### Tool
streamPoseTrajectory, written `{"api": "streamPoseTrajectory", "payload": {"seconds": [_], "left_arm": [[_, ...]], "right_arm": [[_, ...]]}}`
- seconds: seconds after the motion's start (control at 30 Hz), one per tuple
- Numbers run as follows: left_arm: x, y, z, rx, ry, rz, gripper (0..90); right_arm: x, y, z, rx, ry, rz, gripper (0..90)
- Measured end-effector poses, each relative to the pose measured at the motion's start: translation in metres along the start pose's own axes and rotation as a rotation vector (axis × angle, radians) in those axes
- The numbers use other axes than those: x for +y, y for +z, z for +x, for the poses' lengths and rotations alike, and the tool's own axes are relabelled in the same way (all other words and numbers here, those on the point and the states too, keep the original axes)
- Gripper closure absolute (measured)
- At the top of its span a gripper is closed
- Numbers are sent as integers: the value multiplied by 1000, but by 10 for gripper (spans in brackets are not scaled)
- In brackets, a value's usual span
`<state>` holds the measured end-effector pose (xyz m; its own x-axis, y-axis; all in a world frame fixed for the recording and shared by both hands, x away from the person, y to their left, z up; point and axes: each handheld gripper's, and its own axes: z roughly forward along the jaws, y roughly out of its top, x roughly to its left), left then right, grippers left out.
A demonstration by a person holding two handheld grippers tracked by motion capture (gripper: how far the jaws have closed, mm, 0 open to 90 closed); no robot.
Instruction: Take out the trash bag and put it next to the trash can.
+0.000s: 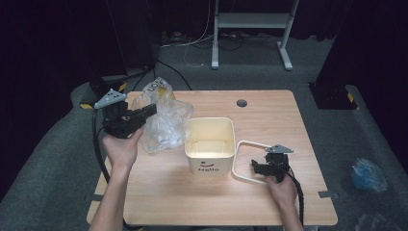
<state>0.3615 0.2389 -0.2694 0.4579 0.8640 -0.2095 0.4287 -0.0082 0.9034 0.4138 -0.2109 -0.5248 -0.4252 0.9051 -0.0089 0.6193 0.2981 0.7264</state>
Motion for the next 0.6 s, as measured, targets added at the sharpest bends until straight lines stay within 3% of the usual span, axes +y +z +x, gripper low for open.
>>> {"api": "streamPoseTrajectory", "payload": {"seconds": [0.6], "left_arm": [[-14,-3,18,47,-31,16,898]], "right_arm": [[0,0,0,0,0,0,142]]}}
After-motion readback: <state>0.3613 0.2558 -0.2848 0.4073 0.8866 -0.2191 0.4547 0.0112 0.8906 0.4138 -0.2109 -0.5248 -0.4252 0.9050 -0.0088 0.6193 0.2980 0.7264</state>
